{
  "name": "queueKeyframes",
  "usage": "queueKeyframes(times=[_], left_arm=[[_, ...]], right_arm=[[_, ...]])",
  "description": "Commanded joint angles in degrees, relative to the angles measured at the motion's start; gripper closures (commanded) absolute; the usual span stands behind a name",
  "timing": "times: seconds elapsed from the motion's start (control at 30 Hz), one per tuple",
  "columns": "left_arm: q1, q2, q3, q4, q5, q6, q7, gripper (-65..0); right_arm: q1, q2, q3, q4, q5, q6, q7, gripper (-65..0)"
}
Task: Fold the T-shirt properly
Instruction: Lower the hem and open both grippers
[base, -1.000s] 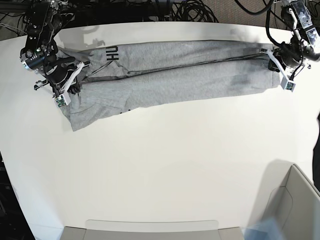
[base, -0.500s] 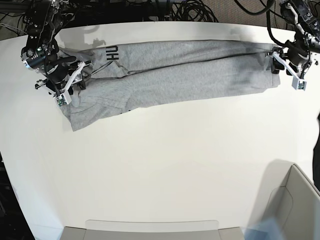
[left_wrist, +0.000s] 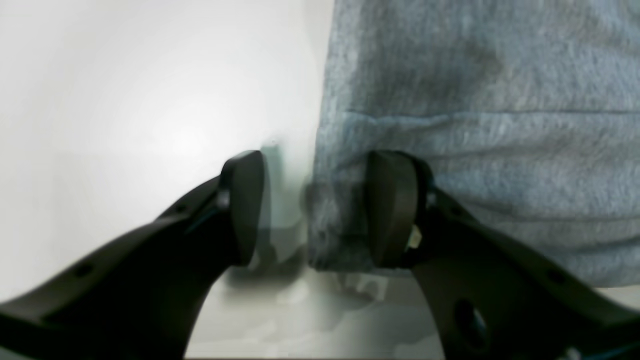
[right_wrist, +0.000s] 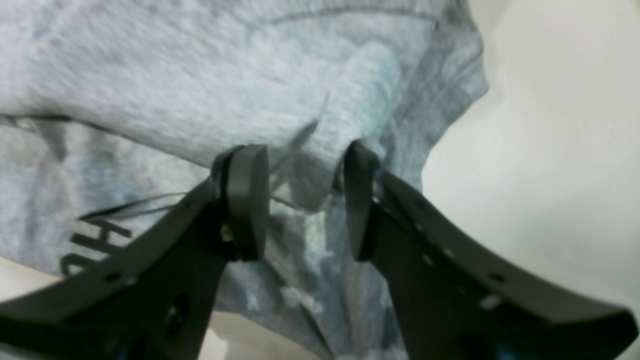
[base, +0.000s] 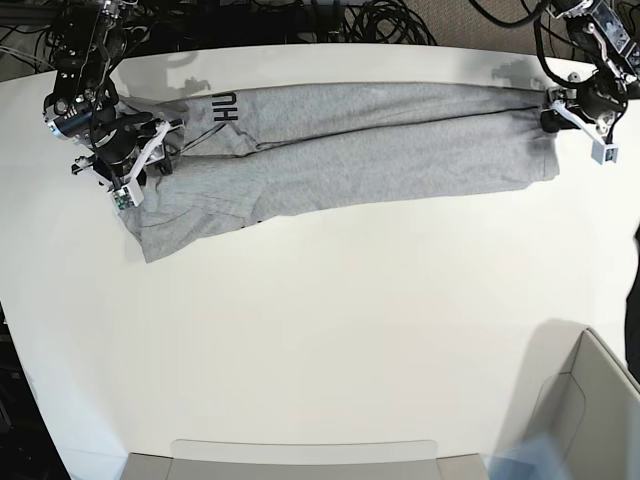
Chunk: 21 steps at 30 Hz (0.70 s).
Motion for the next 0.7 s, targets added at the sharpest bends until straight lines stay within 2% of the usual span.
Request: queueKeyframes(times=[0.0, 0.33, 0.43, 0.57, 0.67], left_arm=[[0.0, -0.4, 1.8, -0.1, 1.1, 0.1, 1.9, -33.6], [0.2, 0.0, 4.8, -0.1, 1.0, 0.1, 4.6, -31.8], [1.3, 0.0, 8.2, -0.1, 1.1, 0.1, 4.6, -23.2], [1.7, 0.0, 10.8, -1.2, 1.4, 0.1, 4.6, 0.0], [1.2, -0.3, 12.1, -5.1, 1.4, 0.1, 4.1, 0.0]], right_arm=[[0.8, 0.6, 0.2, 0.7, 0.6, 0.8, 1.0, -25.4], [0.9, 0.6, 0.2, 0.3, 0.6, 0.8, 1.0, -25.4], [0.9, 0.6, 0.2, 0.3, 0.6, 0.8, 1.0, -25.4], [0.9, 0.6, 0.2, 0.3, 0.6, 0.8, 1.0, -25.4], [0.9, 0.6, 0.2, 0.3, 0.6, 0.8, 1.1, -25.4]])
